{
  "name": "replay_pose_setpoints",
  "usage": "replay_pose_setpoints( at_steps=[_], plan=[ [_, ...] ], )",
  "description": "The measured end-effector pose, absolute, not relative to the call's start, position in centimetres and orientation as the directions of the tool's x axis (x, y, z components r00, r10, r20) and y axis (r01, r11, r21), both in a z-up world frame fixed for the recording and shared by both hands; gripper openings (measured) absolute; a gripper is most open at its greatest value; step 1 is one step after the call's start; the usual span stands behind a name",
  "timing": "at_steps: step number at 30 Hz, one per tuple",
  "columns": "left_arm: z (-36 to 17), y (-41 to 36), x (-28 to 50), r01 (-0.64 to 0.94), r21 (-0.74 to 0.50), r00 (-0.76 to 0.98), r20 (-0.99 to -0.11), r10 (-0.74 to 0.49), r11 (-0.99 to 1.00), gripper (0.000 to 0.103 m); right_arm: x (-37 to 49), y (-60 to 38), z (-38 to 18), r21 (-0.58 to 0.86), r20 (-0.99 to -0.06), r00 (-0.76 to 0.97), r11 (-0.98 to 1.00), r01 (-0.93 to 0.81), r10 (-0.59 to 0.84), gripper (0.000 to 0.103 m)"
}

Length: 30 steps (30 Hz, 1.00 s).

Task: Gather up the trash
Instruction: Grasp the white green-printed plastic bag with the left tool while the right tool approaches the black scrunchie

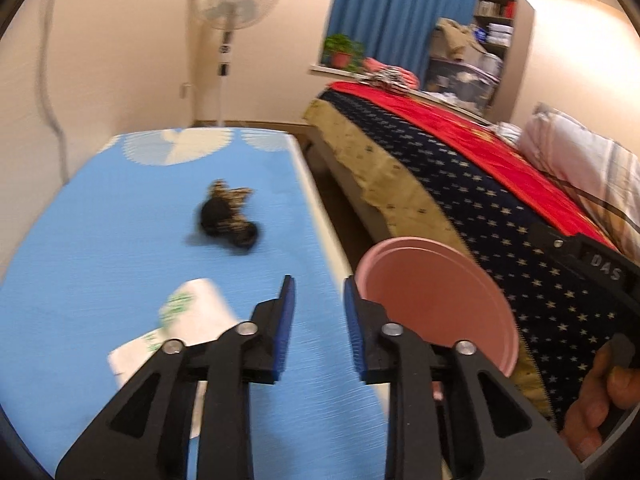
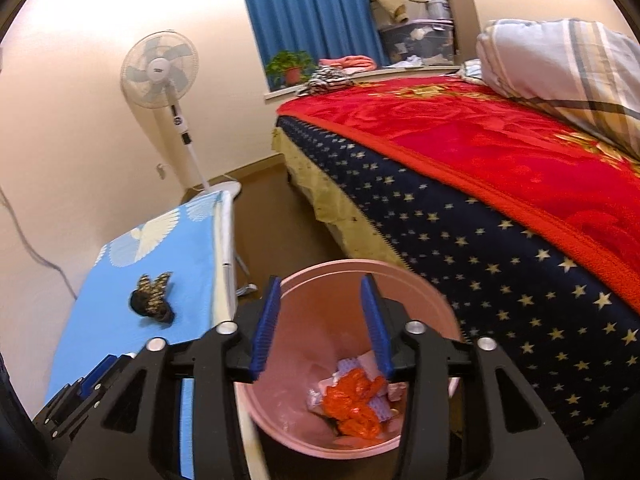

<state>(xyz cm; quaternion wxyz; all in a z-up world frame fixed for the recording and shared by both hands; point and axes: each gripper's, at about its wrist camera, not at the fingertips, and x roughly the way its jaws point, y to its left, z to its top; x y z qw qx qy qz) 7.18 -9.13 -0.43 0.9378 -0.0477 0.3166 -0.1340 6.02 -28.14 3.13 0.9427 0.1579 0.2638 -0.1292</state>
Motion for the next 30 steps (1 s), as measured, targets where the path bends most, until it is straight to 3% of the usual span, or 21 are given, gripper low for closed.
replay_pose_setpoints(
  at_steps=[4,6,8,14,16,17,23,24,30],
  plan=[
    [-1.3,-6.8,7.2,0.136,-0.158,0.764,-0.611,-0.205,0.978,0.045,6.3,-26.6,3.2,0.243,-0.533,0.839,0.931,0.272,-0.106,0.055],
    [-2.1,-5.9,7.5,0.099,-0.157,0.752,-0.635,-0.177,0.983,0.06,6.5,-25.9,3.1,0.248,-0.532,0.844,0.938,0.243,-0.077,0.055],
    [-3.0,-5.3,8.1,0.065,-0.154,0.721,-0.675,-0.153,0.986,0.067,6.7,-25.2,3.2,0.245,-0.528,0.848,0.945,0.215,-0.056,0.055],
    [-6.2,-4.2,9.3,-0.004,-0.153,0.643,-0.757,-0.114,0.988,0.067,7.6,-23.6,2.6,0.244,-0.534,0.845,0.956,0.161,-0.006,0.055],
    [-6.4,-4.1,9.4,-0.002,-0.161,0.646,-0.754,-0.122,0.987,0.063,7.9,-23.4,2.3,0.247,-0.54,0.842,0.957,0.153,0.004,0.055],
    [-6.3,-4.1,9.5,0.007,-0.168,0.646,-0.752,-0.133,0.986,0.051,8.1,-23.3,2.2,0.249,-0.543,0.84,0.957,0.151,0.009,0.055],
    [-6.1,-3.7,10.1,0.006,-0.172,0.646,-0.752,-0.135,0.985,0.034,9.5,-22.7,1.0,0.267,-0.561,0.827,0.955,0.129,0.045,0.055],
    [-5.9,-3.6,10.2,0.001,-0.176,0.647,-0.75,-0.135,0.984,0.023,9.8,-22.4,0.8,0.27,-0.563,0.825,0.955,0.124,0.052,0.055],
    [-3.9,-2.5,10.7,-0.012,-0.189,0.689,-0.713,-0.129,0.982,0.022,11.5,-20.9,0.0,0.286,-0.568,0.817,0.955,0.082,0.1,0.055]
  ],
)
